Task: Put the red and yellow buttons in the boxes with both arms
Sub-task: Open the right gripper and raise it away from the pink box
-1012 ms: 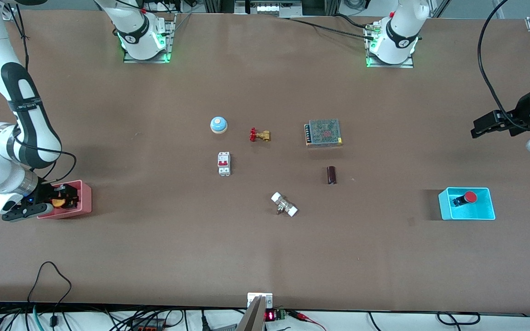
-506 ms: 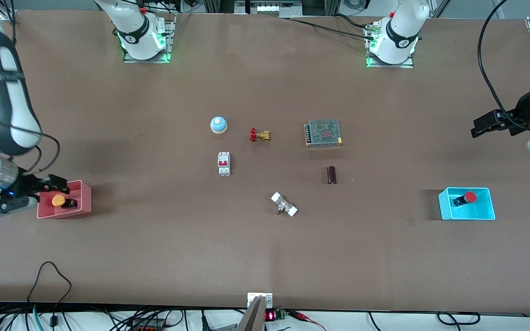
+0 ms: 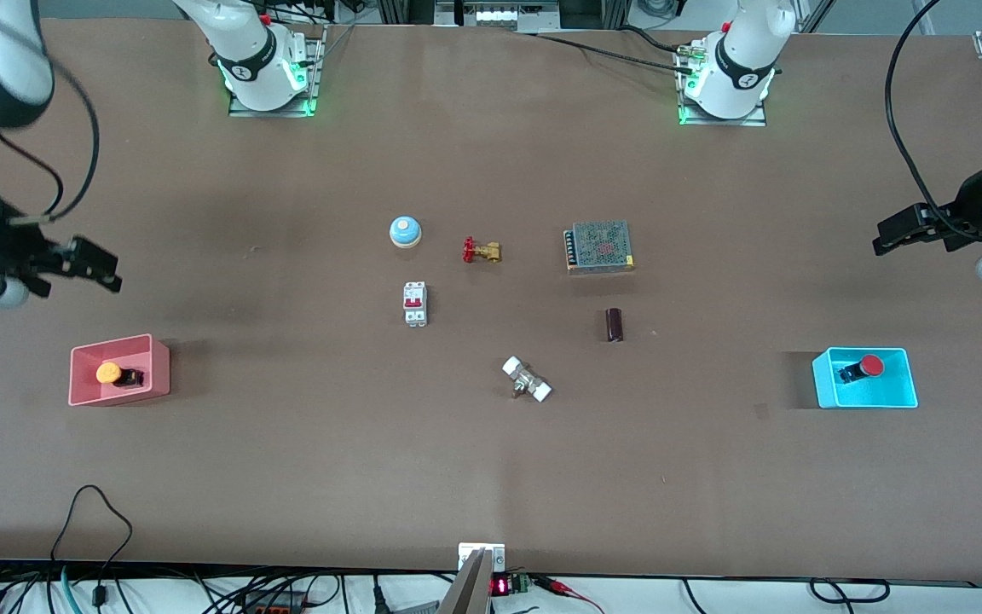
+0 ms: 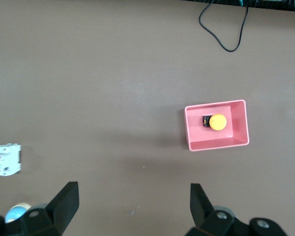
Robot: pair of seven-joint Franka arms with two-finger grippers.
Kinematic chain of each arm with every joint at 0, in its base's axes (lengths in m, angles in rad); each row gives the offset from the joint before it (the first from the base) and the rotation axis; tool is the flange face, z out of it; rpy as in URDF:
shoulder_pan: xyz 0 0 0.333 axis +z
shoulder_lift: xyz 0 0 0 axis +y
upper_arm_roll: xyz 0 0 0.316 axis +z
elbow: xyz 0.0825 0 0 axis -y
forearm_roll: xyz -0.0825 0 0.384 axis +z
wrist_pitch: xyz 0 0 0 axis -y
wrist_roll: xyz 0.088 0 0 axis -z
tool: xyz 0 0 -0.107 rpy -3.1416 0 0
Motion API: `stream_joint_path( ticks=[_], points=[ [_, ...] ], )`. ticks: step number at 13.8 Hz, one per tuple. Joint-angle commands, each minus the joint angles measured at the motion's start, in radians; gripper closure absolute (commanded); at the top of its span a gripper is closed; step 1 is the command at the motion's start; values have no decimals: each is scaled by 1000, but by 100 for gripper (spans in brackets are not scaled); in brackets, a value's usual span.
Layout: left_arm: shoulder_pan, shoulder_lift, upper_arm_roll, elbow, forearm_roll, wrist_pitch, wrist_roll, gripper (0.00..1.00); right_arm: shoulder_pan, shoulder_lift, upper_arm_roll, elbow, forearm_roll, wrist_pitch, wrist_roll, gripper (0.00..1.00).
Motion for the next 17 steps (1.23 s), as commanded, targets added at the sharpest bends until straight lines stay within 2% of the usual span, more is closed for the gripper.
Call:
stream_joint_path(
  ticks=[1,3,17],
  points=[
    [3,-27,0,-24,-4,-3,-11,0,21,-43,-5,9,-30,-66,20,0],
    [3,-29,0,-24,-6,-3,-11,0,36,-40,-5,39,-32,-122,20,0],
    [4,-26,1,-25,-4,-10,-25,0,44,-27,-5,45,-31,-125,27,0]
  ],
)
